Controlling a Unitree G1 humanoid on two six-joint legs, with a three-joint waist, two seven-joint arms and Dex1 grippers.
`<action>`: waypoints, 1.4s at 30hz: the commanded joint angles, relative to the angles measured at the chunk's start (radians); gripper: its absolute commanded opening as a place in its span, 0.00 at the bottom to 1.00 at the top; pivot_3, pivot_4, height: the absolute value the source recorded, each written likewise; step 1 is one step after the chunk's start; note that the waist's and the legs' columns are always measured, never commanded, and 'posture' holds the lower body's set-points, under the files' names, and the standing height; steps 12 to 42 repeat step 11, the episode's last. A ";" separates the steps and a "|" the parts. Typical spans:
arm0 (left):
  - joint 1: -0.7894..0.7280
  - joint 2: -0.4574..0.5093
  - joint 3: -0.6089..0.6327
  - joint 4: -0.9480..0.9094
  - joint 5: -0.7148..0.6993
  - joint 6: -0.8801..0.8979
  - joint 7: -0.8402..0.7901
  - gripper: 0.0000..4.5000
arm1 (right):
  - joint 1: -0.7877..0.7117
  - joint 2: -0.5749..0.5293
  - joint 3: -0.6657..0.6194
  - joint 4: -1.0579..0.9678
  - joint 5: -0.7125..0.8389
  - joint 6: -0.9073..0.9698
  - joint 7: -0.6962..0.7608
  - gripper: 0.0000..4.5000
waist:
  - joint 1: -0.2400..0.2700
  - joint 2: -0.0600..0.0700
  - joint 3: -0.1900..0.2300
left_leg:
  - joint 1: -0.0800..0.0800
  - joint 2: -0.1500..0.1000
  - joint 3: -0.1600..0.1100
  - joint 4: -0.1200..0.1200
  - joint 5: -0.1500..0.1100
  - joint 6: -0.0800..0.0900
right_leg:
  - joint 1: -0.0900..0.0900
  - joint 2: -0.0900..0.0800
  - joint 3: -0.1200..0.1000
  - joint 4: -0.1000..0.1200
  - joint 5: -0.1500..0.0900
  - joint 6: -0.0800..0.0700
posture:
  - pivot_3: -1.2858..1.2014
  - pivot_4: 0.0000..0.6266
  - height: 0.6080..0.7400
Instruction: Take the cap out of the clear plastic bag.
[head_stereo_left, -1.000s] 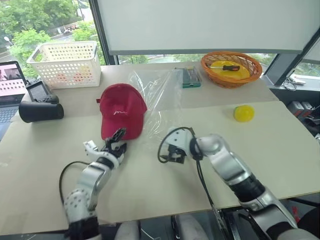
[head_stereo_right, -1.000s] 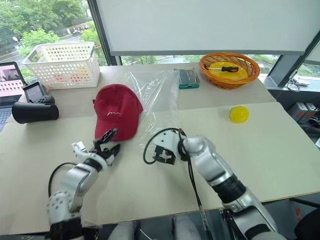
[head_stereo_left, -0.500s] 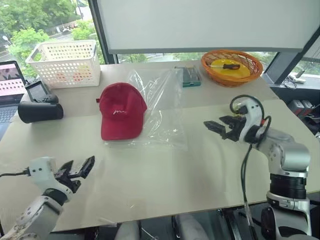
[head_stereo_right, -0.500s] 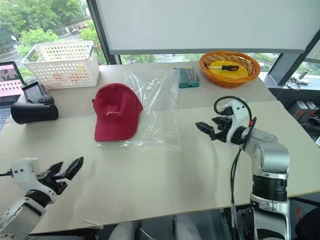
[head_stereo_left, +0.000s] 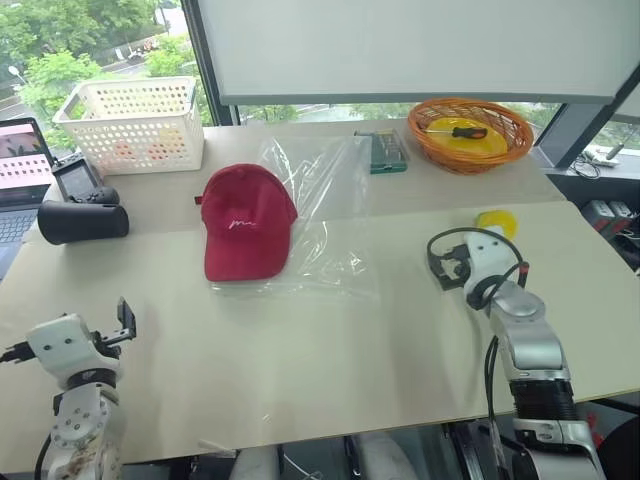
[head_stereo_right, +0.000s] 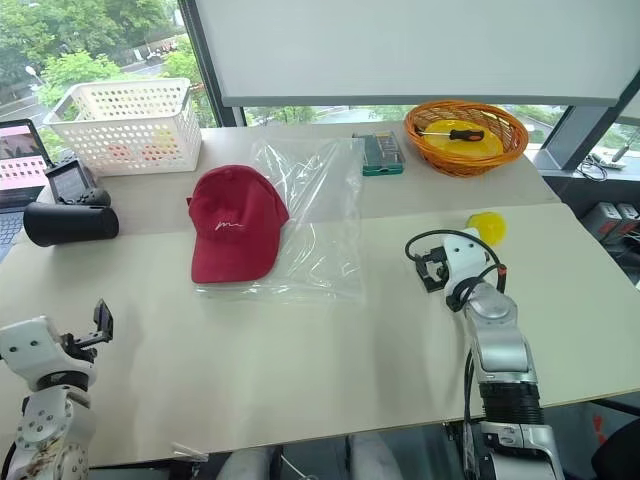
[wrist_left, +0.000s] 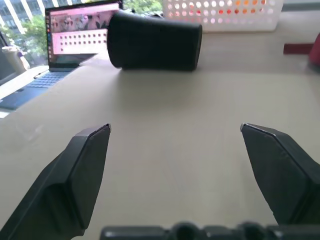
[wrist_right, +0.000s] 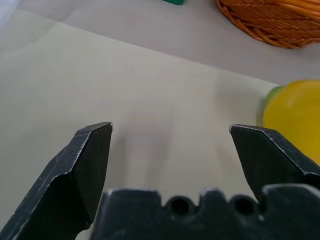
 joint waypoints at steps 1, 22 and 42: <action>-0.005 0.002 0.037 0.010 0.003 -0.036 -0.043 1.00 | -0.003 -0.008 -0.030 -0.010 0.012 -0.046 -0.018 0.99 | -0.003 0.000 0.000 | 0.001 0.000 0.000 0.000 0.000 0.000 | 0.000 0.000 0.000 0.000 0.000 0.000 | 0.52 0.24 0.97; -0.028 -0.021 0.062 0.028 0.004 -0.042 -0.076 1.00 | 0.002 -0.005 -0.027 -0.005 0.023 -0.049 -0.016 0.99 | -0.003 0.000 0.000 | 0.002 0.001 0.000 0.001 0.000 0.000 | 0.002 0.001 0.000 0.002 0.000 0.000 | 0.52 0.24 0.97; -0.028 -0.021 0.062 0.028 0.004 -0.042 -0.076 1.00 | 0.002 -0.005 -0.027 -0.005 0.023 -0.049 -0.016 0.99 | -0.003 0.000 0.000 | 0.002 0.001 0.000 0.001 0.000 0.000 | 0.002 0.001 0.000 0.002 0.000 0.000 | 0.52 0.24 0.97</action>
